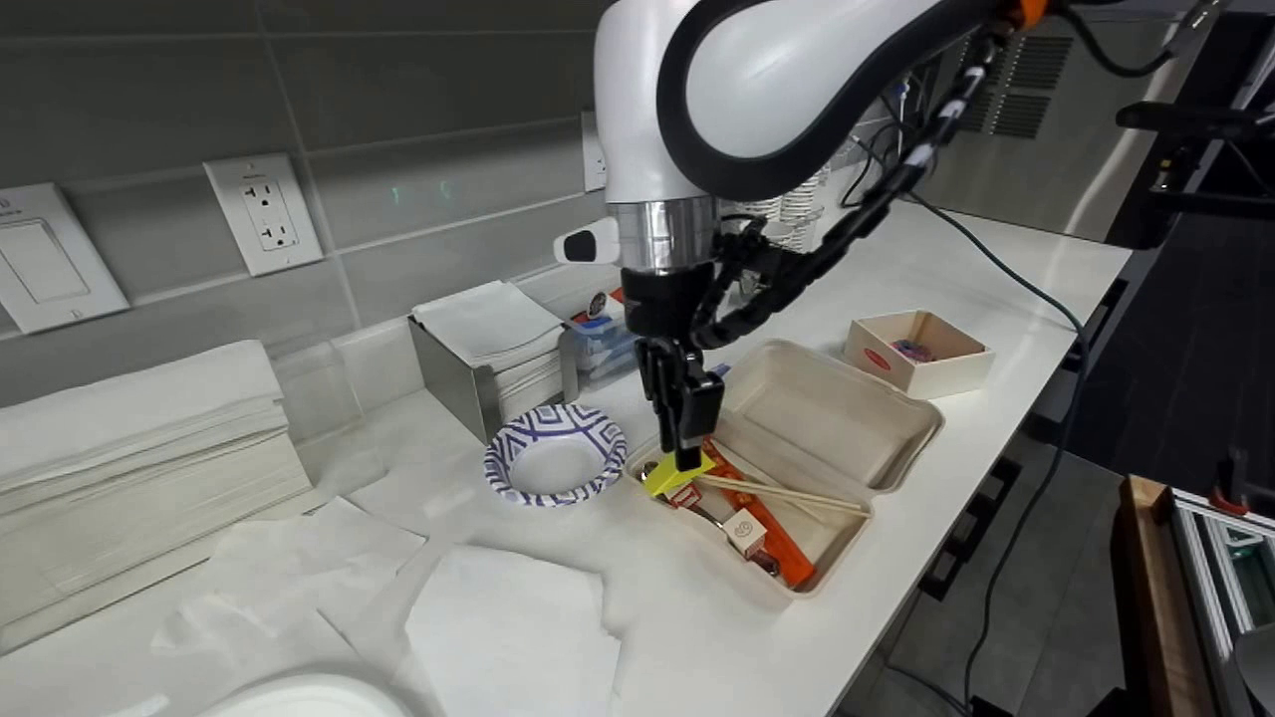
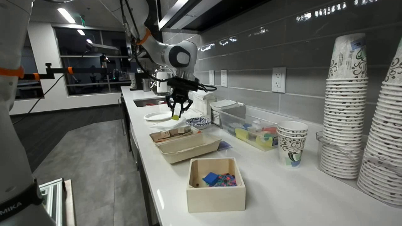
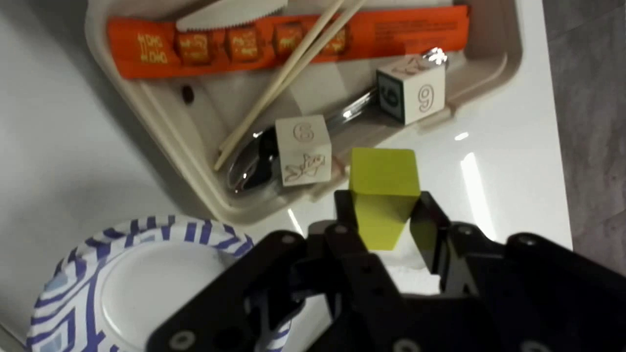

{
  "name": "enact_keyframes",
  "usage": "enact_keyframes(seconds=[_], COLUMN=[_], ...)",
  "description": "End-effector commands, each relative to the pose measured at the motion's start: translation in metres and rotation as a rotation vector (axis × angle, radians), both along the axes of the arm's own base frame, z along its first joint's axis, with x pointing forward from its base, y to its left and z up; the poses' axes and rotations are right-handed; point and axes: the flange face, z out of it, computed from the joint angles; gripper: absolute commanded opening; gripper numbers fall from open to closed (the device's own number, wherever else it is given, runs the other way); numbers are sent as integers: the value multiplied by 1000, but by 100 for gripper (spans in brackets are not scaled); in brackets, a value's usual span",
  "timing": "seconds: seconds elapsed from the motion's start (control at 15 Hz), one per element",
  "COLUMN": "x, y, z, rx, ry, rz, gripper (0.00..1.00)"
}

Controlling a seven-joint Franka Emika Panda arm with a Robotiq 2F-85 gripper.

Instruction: Put the yellow item in the pack

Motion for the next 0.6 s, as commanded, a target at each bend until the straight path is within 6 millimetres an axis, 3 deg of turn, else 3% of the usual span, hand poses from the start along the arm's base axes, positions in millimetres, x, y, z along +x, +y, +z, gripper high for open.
enact_keyframes(seconds=[0.0, 0.33, 0.4, 0.53], x=[-4, -7, -7, -2], y=[-2, -3, -3, -7], z=[0, 3, 3, 6], rx=[-5, -8, -8, -52], ry=[4, 1, 2, -8], rz=[-2, -1, -1, -9], gripper=[33, 33, 8, 8])
